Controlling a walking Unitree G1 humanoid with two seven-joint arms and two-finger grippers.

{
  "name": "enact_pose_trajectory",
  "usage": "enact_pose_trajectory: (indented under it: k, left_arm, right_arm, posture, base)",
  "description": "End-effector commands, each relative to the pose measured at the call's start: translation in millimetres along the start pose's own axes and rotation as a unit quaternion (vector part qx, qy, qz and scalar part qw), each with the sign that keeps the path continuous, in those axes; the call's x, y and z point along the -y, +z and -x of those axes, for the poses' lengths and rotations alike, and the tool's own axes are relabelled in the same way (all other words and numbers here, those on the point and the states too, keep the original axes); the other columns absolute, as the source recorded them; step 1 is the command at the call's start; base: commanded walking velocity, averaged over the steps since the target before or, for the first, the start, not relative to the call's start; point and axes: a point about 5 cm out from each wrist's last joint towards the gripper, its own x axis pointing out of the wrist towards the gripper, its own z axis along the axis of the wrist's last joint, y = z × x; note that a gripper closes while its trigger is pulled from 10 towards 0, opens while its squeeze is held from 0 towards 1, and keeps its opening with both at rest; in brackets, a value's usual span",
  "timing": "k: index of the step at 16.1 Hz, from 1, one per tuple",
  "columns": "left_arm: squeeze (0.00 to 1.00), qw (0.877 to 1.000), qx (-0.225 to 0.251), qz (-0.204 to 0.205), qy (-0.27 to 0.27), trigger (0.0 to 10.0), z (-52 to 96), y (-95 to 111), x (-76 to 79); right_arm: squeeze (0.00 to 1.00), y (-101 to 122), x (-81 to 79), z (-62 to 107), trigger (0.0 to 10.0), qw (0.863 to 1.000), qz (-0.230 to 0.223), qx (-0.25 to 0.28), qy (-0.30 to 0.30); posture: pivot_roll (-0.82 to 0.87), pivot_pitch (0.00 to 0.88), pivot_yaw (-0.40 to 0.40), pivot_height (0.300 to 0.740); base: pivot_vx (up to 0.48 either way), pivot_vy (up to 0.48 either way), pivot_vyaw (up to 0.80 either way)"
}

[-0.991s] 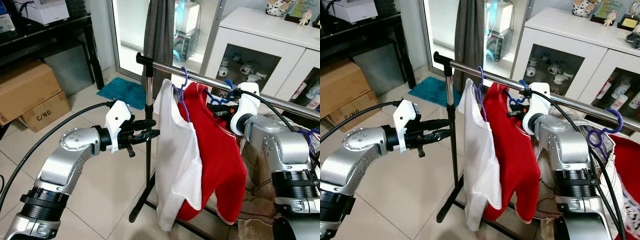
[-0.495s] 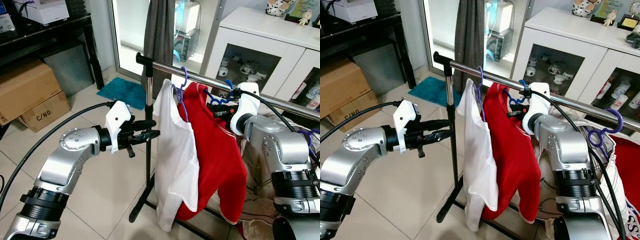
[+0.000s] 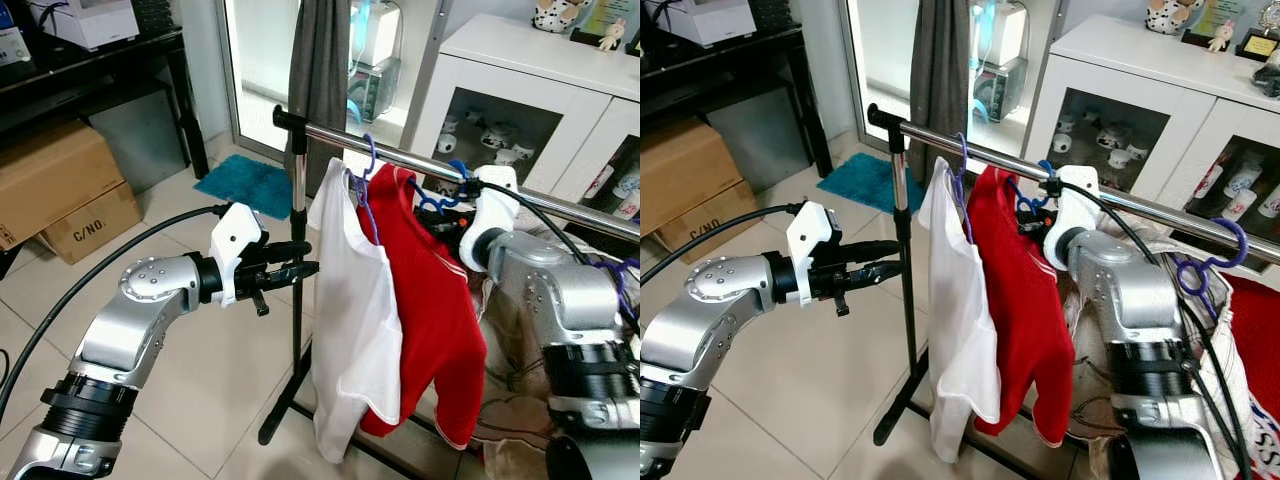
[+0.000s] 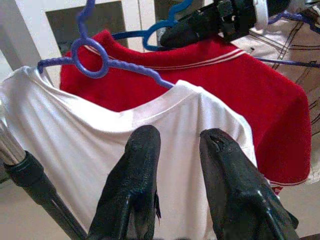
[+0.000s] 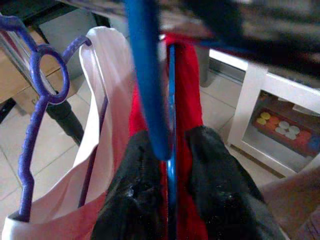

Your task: Hang hanger

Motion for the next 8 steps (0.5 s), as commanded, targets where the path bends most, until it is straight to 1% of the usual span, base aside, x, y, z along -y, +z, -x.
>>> enact_pose_trajectory:
  k: [1, 3, 5, 6, 7, 8]
  left_arm:
    - [0.0, 1.0, -0.002, -0.013, 0.028, 10.0, -0.9, 5.3, -7.5]
    - [0.0, 0.998, -0.008, -0.013, 0.06, 10.0, -0.4, 4.0, -12.5]
    - [0.0, 0.995, -0.004, -0.01, 0.098, 10.0, 4.3, 1.7, -16.6]
    - [0.0, 0.994, -0.001, -0.009, 0.106, 10.0, 5.6, 1.5, -16.8]
    - [0.0, 0.991, 0.009, 0.001, 0.133, 10.0, 8.4, 1.1, -18.8]
    - [0.0, 0.988, 0.017, 0.011, 0.153, 10.0, 10.8, 0.5, -20.5]
  right_arm:
    - [1.0, 5.6, 4.5, 9.5, 10.0, 1.0, 0.01, 0.008, 0.009]
    - [1.0, 9.2, 5.7, 17.3, 10.0, 1.0, 0.01, 0.018, 0.023]
    - [1.0, 10.1, 9.8, 36.0, 10.0, 0.999, 0.007, 0.041, 0.028]
    - [1.0, 8.7, 9.3, 39.9, 10.0, 0.999, 0.006, 0.045, 0.031]
    - [0.0, 4.9, 6.6, 48.2, 10.0, 0.997, -0.005, 0.055, 0.047]
    - [0.0, 1.6, 4.2, 55.5, 10.0, 0.996, -0.004, 0.063, 0.064]
  posture:
    - [-0.02, 0.0, -0.039, 0.74]
    - [-0.02, 0.0, -0.039, 0.74]
    - [-0.03, 0.0, -0.036, 0.74]
    - [-0.03, 0.0, -0.035, 0.74]
    - [-0.03, 0.0, -0.035, 0.74]
    - [-0.03, 0.0, -0.031, 0.74]
  base:
    - [0.0, 0.0, 0.0]
    - [0.0, 0.0, 0.0]
    - [0.0, 0.0, 0.0]
    - [0.0, 0.0, 0.0]
    - [0.0, 0.0, 0.0]
    - [0.0, 0.0, 0.0]
